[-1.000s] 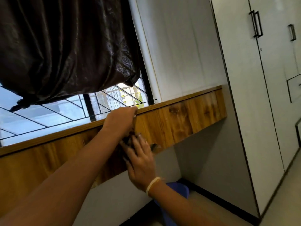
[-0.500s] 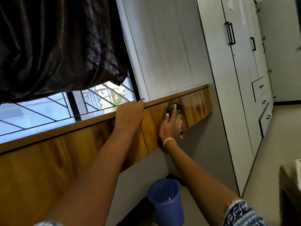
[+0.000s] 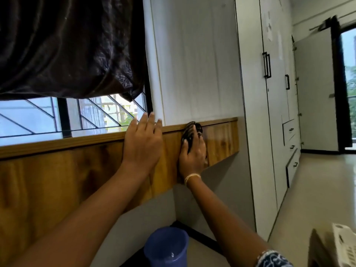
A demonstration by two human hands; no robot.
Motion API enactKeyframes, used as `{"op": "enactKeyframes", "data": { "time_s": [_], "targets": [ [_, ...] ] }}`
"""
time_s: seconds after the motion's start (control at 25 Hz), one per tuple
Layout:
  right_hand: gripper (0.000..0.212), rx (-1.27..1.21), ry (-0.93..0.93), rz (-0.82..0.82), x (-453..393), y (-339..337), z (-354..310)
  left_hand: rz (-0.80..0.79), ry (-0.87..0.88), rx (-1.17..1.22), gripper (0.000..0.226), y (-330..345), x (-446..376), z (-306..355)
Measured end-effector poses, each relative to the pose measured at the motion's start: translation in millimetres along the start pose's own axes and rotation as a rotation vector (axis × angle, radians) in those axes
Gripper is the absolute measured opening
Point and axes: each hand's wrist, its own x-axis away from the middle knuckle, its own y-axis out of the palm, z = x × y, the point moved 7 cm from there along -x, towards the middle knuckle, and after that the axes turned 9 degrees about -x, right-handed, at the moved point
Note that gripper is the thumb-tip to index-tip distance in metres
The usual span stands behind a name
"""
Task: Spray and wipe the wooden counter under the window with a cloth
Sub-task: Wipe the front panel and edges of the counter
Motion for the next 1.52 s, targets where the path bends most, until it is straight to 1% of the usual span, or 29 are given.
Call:
{"op": "enactKeyframes", "data": {
  "time_s": [0.08,0.2,0.32,0.4,0.44,0.52,0.6,0.72,0.76,0.84,0.92,0.96,1.0,1.04,1.08,1.16,1.2,1.24,1.28,1.32,1.4,1.44,1.52],
  "targets": [
    [0.055,0.037,0.03,0.019,-25,-10,36,-0.043,0.061,0.018,0.05,11,-17,24],
    [0.054,0.037,0.094,0.039,-72,-23,90,-0.061,0.099,0.024,0.049,28,-61,80],
    [0.051,0.038,0.11,0.051,-127,-39,145,-0.08,0.068,0.05,0.048,50,-103,140],
    [0.05,0.024,0.115,0.062,-163,-50,176,-0.093,0.059,0.002,0.046,64,-124,173],
    [0.05,0.008,0.125,0.068,-179,-56,192,-0.06,0.071,-0.045,0.042,66,-130,187],
    [0.05,0.012,0.128,0.079,-204,-67,217,0.07,0.08,-0.128,0.027,61,-137,205],
    [0.048,0.013,0.097,0.116,-227,-75,235,0.106,0.066,-0.147,0.018,74,-143,212],
    [0.049,0.023,0.107,0.142,-216,-75,259,0.196,0.063,-0.194,0.02,77,-141,215],
    [0.049,0.028,0.135,0.143,-201,-76,265,0.188,0.064,-0.2,0.022,75,-140,215],
    [0.049,0.021,0.245,0.141,-174,-80,276,0.173,0.064,-0.172,0.028,73,-140,214],
    [0.049,0.033,0.41,0.188,-157,-82,281,0.14,0.054,-0.127,0.033,71,-141,213],
    [0.049,0.024,0.46,0.218,-149,-82,276,0.124,0.052,-0.112,0.032,69,-141,214],
    [0.049,0.006,0.434,0.234,-140,-77,261,0.114,0.047,-0.107,0.031,68,-141,214],
    [0.05,-0.009,0.33,0.225,-126,-68,239,0.113,0.038,-0.113,0.03,67,-140,213],
    [0.05,-0.015,0.181,0.176,-106,-56,214,0.12,0.026,-0.121,0.028,67,-141,211],
    [0.05,0.005,-0.128,-0.004,-61,-36,181,0.147,0.025,-0.114,0.027,67,-142,211],
    [0.05,0.007,-0.228,-0.091,-57,-36,181,0.16,0.04,-0.102,0.029,66,-142,213],
    [0.05,0.012,-0.285,-0.146,-68,-42,189,0.172,0.057,-0.099,0.032,66,-140,216],
    [0.051,0.03,-0.276,-0.143,-90,-51,203,0.2,0.067,-0.113,0.036,66,-138,217],
    [0.051,0.052,-0.176,-0.112,-116,-62,219,0.226,0.059,-0.148,0.038,64,-138,216],
    [0.052,0.058,0.107,-0.04,-161,-79,252,0.244,0.049,-0.166,0.036,63,-138,215],
    [0.051,0.048,0.224,0.008,-171,-84,263,0.236,0.057,-0.158,0.034,66,-139,216],
    [0.05,0.058,0.401,0.128,-167,-83,268,0.217,0.067,-0.157,0.028,70,-138,218]
  ]
}}
